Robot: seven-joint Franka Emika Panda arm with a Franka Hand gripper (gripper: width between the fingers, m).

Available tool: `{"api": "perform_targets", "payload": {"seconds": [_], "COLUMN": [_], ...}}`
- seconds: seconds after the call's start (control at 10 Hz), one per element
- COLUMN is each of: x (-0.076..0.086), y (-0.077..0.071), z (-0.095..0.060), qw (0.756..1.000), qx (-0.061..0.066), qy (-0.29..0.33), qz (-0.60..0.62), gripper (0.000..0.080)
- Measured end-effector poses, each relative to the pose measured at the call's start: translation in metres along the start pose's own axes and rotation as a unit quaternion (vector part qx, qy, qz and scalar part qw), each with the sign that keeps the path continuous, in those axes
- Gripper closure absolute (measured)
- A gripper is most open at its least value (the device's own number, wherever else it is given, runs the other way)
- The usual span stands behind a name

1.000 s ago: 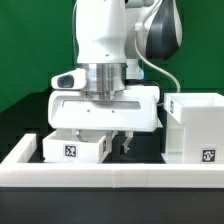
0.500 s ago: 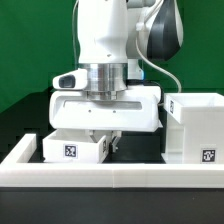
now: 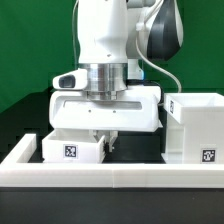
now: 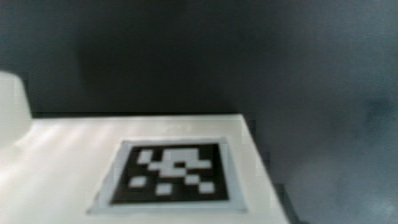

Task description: Assemble drawer

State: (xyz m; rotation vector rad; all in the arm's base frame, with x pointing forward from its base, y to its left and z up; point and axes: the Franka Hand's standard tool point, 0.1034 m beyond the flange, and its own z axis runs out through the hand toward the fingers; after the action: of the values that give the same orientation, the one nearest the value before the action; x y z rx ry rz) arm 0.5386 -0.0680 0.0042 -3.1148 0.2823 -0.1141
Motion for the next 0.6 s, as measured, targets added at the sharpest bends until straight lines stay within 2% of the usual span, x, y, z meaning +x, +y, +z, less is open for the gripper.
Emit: {"api": "perform_targets", "payload": {"seconds": [0.3, 0.4, 0.5, 0.6], "x": [-0.007, -0.011, -0.015, -0.014], "y": [-0.002, -0.001, -0.001, -0.001], "z": [-0.010, -0.009, -0.007, -0.006], "qw": [0.995, 0.984, 0.980, 0.974], "qx": [-0.004, 0.000, 0.010, 0.010], "qy": [-0.001, -0.018, -0.043, -0.044], "qz": [-0.104, -0.177, -0.196, -0.222], "gripper": [0.0759, 0.0758, 0.0758, 0.0758]}}
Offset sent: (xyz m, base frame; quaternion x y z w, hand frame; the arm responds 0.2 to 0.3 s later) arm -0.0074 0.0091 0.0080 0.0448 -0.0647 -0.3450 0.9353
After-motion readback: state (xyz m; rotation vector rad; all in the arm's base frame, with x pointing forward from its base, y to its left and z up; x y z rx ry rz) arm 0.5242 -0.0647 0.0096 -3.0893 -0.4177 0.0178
